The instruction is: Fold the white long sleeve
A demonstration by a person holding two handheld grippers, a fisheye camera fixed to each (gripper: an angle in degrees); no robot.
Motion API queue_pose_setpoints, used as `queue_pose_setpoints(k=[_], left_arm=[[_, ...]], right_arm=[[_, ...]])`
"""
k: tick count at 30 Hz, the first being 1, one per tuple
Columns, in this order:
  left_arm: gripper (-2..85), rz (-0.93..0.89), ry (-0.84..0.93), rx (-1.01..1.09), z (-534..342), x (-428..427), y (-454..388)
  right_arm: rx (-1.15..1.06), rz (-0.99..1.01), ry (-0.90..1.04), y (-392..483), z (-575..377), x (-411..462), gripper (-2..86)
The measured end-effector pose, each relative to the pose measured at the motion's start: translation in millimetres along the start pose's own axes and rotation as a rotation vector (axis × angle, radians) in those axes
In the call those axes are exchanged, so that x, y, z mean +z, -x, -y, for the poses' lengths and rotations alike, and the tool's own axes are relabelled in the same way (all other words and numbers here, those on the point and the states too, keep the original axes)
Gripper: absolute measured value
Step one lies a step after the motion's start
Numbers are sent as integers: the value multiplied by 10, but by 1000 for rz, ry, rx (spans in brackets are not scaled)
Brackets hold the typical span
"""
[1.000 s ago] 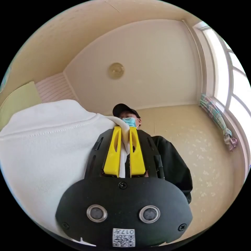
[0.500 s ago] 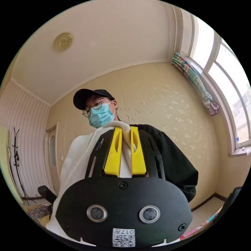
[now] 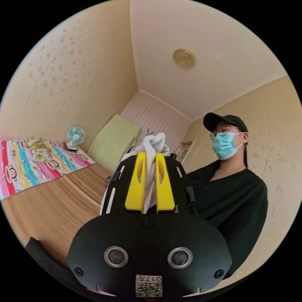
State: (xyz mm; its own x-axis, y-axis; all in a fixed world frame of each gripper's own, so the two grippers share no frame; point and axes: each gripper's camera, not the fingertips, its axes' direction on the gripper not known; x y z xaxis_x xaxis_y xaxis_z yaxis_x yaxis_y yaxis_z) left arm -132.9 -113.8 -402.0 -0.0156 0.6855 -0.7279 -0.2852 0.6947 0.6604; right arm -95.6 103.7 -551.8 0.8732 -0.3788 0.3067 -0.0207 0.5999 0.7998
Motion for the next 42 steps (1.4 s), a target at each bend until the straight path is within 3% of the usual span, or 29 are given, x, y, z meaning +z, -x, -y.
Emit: queue_pose_setpoints(k=[2, 5, 10, 15, 21, 25, 28, 31, 34, 36, 40, 42], left_arm=[[42, 156, 121, -57, -79, 228, 8], [40, 145, 174, -87, -165, 707, 15], [40, 217, -31, -2, -85, 943, -352], [39, 236, -225, 230, 217, 864, -1154], [34, 298, -234, 343, 436, 1106, -1613], [28, 362, -216, 237, 600, 1128, -1549], [28, 446, -137, 82, 869, 1207, -1023], [32, 528, -49, -95, 1114, 1397, 93], [48, 651, -19, -214, 1197, 1685, 1556], [79, 800, 86, -497, 1032, 1836, 2703], [113, 739, 99, -739, 224, 1917, 3430], [141, 742, 269, -815, -506, 2143, 3520]], right_arm=[[-78, -25, -54, 228, 114, -37, 44], [-146, -117, -151, 546, 268, -90, 44], [-141, -146, -250, 483, 527, -242, 45], [-165, -299, -238, 96, 506, -333, 45], [12, -172, 0, -553, 245, -145, 46], [48, -75, 114, -824, 310, 199, 46], [16, -31, 303, -1058, 370, 1058, 46], [3, -14, 547, -1414, 87, 2477, 48], [44, -25, 765, -1809, -618, 4038, 55], [194, -11, 972, -2198, -1239, 4869, 69], [292, -14, 1099, -2556, -2090, 5078, 84], [277, -75, 1231, -2721, -2788, 4859, 96]])
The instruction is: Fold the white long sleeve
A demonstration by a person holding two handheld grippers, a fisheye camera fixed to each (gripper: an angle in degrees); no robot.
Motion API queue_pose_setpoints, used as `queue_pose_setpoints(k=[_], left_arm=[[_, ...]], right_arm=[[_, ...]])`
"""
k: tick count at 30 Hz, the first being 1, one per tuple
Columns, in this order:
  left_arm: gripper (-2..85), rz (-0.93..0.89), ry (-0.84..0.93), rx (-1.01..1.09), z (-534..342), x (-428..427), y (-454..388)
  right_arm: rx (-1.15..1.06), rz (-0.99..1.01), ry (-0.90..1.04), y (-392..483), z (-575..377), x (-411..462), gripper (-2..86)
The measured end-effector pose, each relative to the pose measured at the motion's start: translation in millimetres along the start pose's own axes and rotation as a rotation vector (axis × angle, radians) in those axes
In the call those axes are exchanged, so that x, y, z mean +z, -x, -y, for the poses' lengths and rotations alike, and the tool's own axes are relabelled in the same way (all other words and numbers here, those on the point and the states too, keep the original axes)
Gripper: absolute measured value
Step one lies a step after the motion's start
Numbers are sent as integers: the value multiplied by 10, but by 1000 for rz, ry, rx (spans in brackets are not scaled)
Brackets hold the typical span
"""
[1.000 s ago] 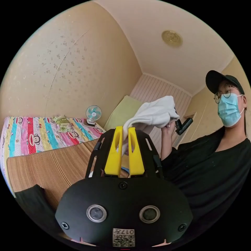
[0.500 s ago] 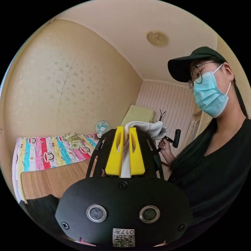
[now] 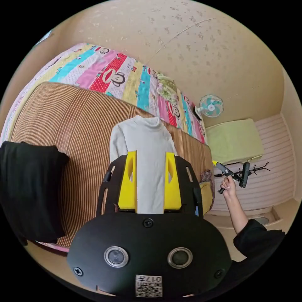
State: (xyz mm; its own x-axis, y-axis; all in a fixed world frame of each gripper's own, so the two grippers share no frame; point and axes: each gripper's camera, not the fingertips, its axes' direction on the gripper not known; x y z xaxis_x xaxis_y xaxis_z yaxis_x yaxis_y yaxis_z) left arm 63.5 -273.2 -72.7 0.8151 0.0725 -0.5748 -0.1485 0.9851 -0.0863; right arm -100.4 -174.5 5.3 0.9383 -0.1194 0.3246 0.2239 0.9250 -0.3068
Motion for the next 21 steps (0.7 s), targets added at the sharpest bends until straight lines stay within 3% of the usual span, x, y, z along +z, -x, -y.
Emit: queue_pose_setpoints(k=[3, 6, 11, 14, 17, 19, 21], left_arm=[[155, 94, 186, -69, -752, 637, 331], [141, 55, 316, -191, -1341, 1041, 581], [65, -21, 397, -172, -1473, 958, 688], [51, -158, 267, -137, -1239, 149, 845], [34, -178, -58, -178, -1124, -1138, 1192], [31, -111, -283, -326, -1261, -1879, 1522], [19, 71, -615, -632, -1773, -2624, 1847]], right_arm=[[62, -120, 222, -444, -603, 741, 108], [46, -154, 423, -719, -1040, 1235, 104], [-52, -129, 372, -922, -769, 689, 45], [-118, -218, 219, -1244, -332, -166, 37], [-52, -410, 29, -1827, 111, -1052, 34], [108, -425, -108, -2265, 260, -1552, 36], [323, -352, -230, -2699, 229, -1914, 40]])
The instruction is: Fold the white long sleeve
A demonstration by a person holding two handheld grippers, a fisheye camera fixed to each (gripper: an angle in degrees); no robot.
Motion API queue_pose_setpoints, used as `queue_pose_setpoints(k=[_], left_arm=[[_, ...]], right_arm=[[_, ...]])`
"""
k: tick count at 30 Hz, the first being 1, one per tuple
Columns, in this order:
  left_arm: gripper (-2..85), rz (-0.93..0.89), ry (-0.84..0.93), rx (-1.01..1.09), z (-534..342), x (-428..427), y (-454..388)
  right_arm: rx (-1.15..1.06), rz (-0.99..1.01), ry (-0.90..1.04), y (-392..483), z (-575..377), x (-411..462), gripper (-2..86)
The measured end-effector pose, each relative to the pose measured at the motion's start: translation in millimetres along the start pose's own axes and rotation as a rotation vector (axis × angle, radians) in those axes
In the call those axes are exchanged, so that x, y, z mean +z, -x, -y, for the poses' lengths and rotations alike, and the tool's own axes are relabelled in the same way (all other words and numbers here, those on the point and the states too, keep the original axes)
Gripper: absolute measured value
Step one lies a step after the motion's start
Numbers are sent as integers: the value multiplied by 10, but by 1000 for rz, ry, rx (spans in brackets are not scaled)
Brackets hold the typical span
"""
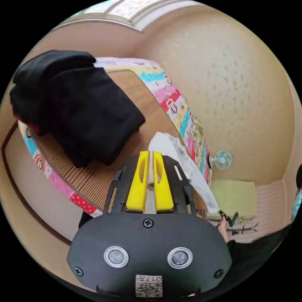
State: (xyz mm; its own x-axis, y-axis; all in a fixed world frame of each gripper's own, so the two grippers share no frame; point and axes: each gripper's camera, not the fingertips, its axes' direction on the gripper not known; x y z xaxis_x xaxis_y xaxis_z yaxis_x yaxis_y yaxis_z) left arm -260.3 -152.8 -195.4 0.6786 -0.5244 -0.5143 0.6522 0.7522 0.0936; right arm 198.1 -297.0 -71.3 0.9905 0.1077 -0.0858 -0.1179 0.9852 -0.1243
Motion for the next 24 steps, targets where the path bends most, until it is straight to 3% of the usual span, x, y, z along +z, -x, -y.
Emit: queue_pose_setpoints(k=[2, 4, 8, 11, 12, 14, 19, 22, 24], left_arm=[[53, 71, -157, -109, -60, -286, 233], [101, 70, -51, -138, -132, -107, 349], [116, -12, 499, 119, -610, 1161, 109], [120, 115, 824, 306, -1130, 1979, -84], [110, 181, 942, 398, -1349, 2216, -112], [69, 354, 850, 575, -1465, 2145, -208], [35, 417, 1021, 635, -1674, 1793, 73], [42, 344, 1062, 501, -1635, 1453, 510], [61, 258, 998, 279, -1337, 1155, 847]], right_arm=[[36, 36, 31, -70, -95, 124, 49], [-9, 82, 143, 76, -323, 437, 64], [-251, 305, 423, 741, -1047, 1189, 84], [-379, 372, 676, 1062, -1492, 1649, 89], [-417, 315, 648, 1075, -1609, 1623, 85], [-491, 247, 571, 1027, -1725, 1412, 60], [-662, 161, 689, 678, -2281, 1022, 36], [-581, 221, 798, 311, -2521, 830, 30], [-453, 275, 900, 49, -2558, 750, 24]])
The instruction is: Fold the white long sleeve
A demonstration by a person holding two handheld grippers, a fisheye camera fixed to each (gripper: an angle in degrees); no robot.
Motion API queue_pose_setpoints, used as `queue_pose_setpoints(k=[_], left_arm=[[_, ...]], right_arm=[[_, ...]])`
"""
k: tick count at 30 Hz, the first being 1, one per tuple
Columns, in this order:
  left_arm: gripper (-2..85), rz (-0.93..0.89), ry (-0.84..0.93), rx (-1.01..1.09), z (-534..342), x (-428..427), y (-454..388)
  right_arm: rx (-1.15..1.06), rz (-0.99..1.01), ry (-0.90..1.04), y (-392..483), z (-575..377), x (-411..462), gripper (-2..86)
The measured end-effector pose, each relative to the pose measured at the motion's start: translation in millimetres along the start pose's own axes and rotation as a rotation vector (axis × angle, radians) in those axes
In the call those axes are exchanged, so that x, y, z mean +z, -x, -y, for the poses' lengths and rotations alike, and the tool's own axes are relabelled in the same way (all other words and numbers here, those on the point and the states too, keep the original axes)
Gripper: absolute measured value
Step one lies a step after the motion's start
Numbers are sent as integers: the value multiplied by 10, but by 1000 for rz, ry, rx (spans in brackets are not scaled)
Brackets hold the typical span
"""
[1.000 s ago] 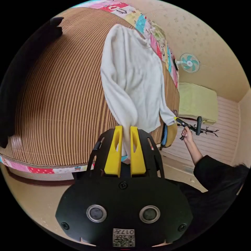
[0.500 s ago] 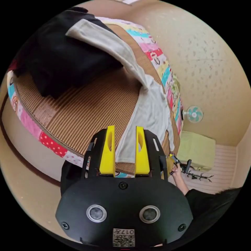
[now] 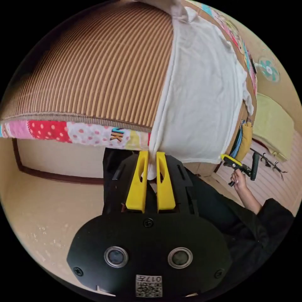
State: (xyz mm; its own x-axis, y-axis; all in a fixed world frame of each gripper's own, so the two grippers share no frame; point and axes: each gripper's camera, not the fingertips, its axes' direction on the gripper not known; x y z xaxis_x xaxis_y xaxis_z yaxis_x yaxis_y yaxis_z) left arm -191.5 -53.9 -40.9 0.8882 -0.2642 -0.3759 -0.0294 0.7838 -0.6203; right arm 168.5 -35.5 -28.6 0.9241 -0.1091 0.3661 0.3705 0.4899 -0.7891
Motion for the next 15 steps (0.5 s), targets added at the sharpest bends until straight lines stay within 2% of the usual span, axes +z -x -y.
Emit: queue_pose_setpoints(k=[1, 3, 6, 8, 10, 15], left_arm=[[68, -51, -56, -33, -25, -127, 95], [98, -297, -364, -155, -52, -751, 450], [136, -588, -687, -238, 211, -1377, 745], [149, -732, -836, -257, 474, -1637, 820], [144, -797, -901, -319, 755, -1787, 836], [43, -690, -837, -757, 1086, -1810, 812]], right_arm=[[21, 23, 8, -44, -38, -17, 22], [70, 91, -3, -185, -150, -123, 15], [97, 114, 18, -309, -153, -229, 9], [93, 128, 39, -352, -109, -290, 6], [78, 160, 36, -395, -74, -384, 5], [133, 237, -5, -613, -214, -674, 5]])
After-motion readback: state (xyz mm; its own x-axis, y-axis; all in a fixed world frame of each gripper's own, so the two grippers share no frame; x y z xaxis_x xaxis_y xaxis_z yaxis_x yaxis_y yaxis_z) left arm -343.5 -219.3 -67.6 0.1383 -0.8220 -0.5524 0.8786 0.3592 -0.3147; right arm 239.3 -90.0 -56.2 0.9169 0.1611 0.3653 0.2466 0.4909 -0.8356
